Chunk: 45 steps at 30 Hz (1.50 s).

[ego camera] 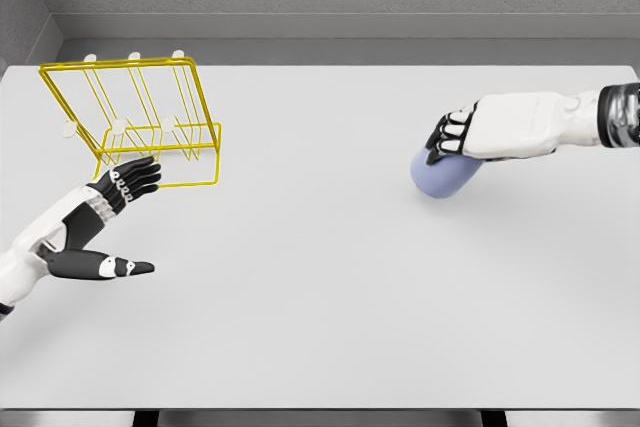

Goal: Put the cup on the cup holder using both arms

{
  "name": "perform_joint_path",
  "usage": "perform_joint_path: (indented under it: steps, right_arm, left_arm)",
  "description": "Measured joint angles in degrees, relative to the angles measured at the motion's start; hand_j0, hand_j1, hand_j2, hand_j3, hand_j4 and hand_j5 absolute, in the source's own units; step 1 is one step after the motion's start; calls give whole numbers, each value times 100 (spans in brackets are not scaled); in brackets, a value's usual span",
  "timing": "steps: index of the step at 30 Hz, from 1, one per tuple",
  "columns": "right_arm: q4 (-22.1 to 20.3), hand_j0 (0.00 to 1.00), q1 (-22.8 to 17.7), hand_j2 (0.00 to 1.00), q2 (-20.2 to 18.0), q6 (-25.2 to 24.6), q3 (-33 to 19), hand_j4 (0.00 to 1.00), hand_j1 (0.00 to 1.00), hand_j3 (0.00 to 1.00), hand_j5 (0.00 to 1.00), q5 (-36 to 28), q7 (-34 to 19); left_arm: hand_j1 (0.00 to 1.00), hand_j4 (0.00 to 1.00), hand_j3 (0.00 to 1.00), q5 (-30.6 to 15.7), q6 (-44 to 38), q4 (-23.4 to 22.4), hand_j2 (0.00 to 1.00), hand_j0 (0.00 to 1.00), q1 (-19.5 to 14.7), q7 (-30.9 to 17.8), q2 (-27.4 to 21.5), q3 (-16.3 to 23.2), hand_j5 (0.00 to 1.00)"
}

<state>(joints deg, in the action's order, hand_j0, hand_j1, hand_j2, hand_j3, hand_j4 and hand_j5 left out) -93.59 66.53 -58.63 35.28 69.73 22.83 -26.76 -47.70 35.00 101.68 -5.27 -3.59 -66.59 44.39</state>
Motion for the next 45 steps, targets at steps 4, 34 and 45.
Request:
perform_joint_path:
  steps: [4, 34, 45]
  right_arm:
    - [-385, 50, 79, 50, 46, -2, 8, 50, 50, 50, 50, 28, -26]
    - [-756, 49, 554, 49, 1531, 6, 599, 49, 49, 49, 49, 344, -510]
    - [-759, 49, 562, 49, 1937, 7, 1070, 49, 49, 49, 49, 474, -494]
  left_arm:
    - [100, 100, 100, 21, 0, -1, 100, 100, -9, -3, 8, 6, 100]
    - [100, 100, 100, 226, 0, -18, 100, 100, -26, -2, 101, -32, 100]
    - [100, 100, 100, 276, 0, -54, 100, 100, -18, -1, 221, -2, 100]
